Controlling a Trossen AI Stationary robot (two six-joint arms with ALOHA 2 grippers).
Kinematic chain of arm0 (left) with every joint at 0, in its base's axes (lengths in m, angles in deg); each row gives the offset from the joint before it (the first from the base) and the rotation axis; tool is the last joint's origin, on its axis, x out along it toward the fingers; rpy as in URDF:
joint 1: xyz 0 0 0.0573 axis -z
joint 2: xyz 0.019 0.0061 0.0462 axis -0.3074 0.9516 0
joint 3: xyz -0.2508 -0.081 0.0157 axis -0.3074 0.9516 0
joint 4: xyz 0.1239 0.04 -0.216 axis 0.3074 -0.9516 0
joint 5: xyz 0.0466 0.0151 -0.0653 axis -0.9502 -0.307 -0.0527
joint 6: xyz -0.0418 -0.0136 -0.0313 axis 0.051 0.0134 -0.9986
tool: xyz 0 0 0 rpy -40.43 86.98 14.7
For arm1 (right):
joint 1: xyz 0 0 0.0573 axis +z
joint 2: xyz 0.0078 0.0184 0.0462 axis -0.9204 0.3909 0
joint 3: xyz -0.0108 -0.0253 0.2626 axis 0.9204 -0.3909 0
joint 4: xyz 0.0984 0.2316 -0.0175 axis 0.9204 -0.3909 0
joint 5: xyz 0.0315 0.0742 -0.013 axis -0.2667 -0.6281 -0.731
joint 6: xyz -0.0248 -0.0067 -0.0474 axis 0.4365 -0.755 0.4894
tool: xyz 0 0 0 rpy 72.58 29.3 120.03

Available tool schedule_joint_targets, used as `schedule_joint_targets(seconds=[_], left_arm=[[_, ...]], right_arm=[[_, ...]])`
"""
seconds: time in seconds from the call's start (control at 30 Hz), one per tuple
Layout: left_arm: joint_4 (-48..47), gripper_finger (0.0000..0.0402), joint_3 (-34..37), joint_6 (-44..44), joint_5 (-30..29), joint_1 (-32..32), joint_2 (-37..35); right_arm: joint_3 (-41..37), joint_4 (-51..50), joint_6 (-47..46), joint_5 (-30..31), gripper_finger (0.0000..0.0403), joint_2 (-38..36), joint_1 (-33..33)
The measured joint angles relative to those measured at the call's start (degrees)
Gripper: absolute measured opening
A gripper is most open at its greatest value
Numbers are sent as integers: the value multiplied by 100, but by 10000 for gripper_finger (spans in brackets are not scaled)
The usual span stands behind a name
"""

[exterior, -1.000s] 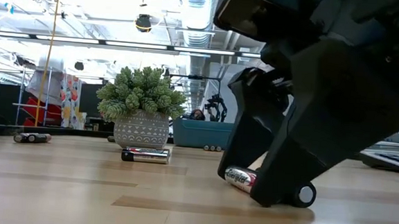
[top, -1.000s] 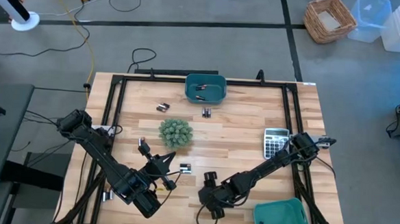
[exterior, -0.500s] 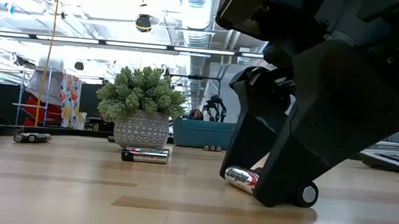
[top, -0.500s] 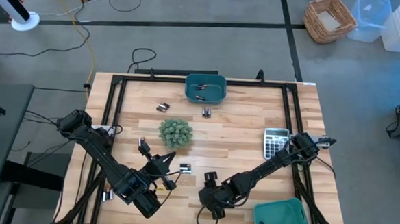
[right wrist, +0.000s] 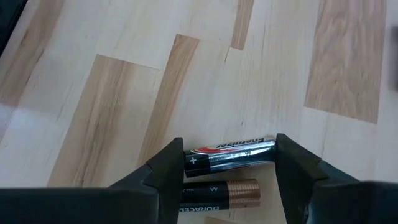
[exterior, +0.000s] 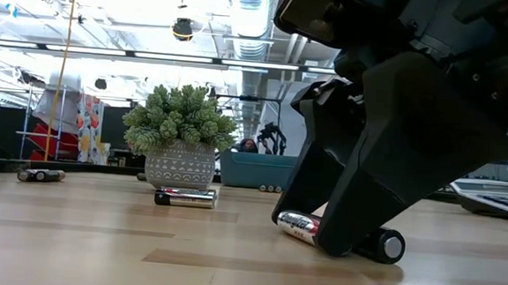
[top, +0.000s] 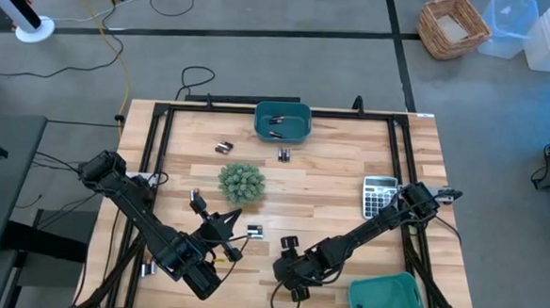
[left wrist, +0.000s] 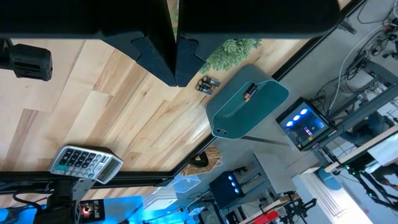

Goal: Sort batteries
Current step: Put the silver battery into the green bin

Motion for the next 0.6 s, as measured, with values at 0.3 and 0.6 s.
schedule_joint_targets(seconds=[0.3, 0.6], left_arm=[[0, 0, 0, 0, 0, 1, 0], [-3, 0, 0, 0, 2, -1, 0]], right_arm=[[0, -7, 66, -2, 197, -11, 0], [-2, -69, 256, -17, 198, -142, 0]])
